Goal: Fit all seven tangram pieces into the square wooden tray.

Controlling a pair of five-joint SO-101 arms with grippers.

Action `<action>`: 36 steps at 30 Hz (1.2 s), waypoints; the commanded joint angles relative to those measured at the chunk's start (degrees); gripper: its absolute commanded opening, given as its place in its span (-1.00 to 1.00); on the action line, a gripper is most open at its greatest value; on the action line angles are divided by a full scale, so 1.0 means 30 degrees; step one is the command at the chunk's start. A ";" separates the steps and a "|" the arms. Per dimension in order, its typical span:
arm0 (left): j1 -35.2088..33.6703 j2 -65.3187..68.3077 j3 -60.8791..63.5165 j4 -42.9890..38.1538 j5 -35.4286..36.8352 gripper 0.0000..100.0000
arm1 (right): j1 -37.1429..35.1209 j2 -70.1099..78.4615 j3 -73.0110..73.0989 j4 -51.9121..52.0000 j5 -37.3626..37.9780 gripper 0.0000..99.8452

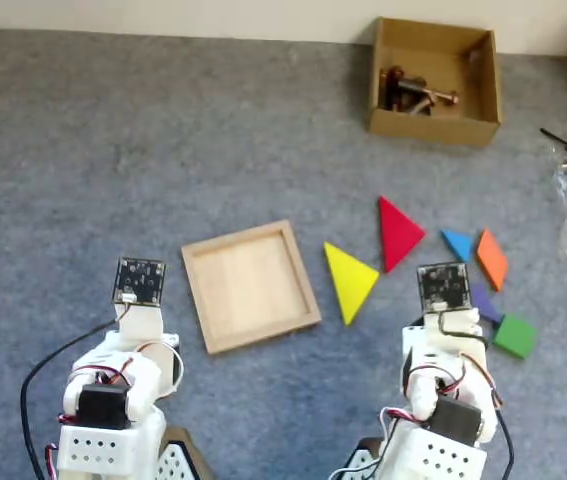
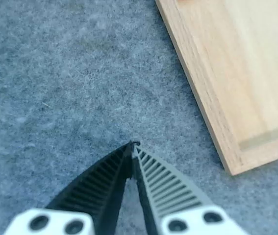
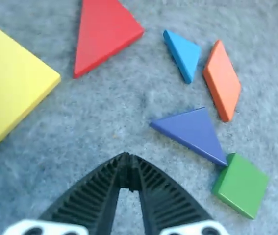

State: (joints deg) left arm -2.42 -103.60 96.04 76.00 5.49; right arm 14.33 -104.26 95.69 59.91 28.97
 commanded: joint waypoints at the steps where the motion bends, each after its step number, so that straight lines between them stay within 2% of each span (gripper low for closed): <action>1: 0.0278 -0.0132 0.0366 -0.0029 0.0147 -0.99 | 0.0161 -0.0308 0.2037 -0.0278 0.0293 -0.99; 13: 0.0278 -0.0132 0.0366 -0.0029 0.0147 -0.99 | 0.0249 -0.0308 0.1832 0.1861 0.0410 -0.99; 18: 0.0278 -0.0132 0.0366 -0.0029 0.0147 -0.99 | 0.0278 -0.0308 -0.1480 0.3795 0.0440 -0.99; 23: 0.0278 -0.0132 0.0366 -0.0029 0.0147 -0.99 | 0.0278 -0.0308 -0.2916 0.4264 0.1788 -0.91; 27: 0.0278 -0.0132 0.0366 -0.0029 0.0147 -0.99 | 0.0278 -0.0308 -0.3121 0.4615 0.1905 -0.83; 36: 0.0278 -0.0132 0.0366 -0.0029 0.0147 -0.99 | 0.0278 -0.0278 -0.3121 0.4410 0.1875 -0.82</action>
State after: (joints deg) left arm -2.42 -103.60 96.04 76.00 5.49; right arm 14.51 -104.88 89.63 73.27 33.98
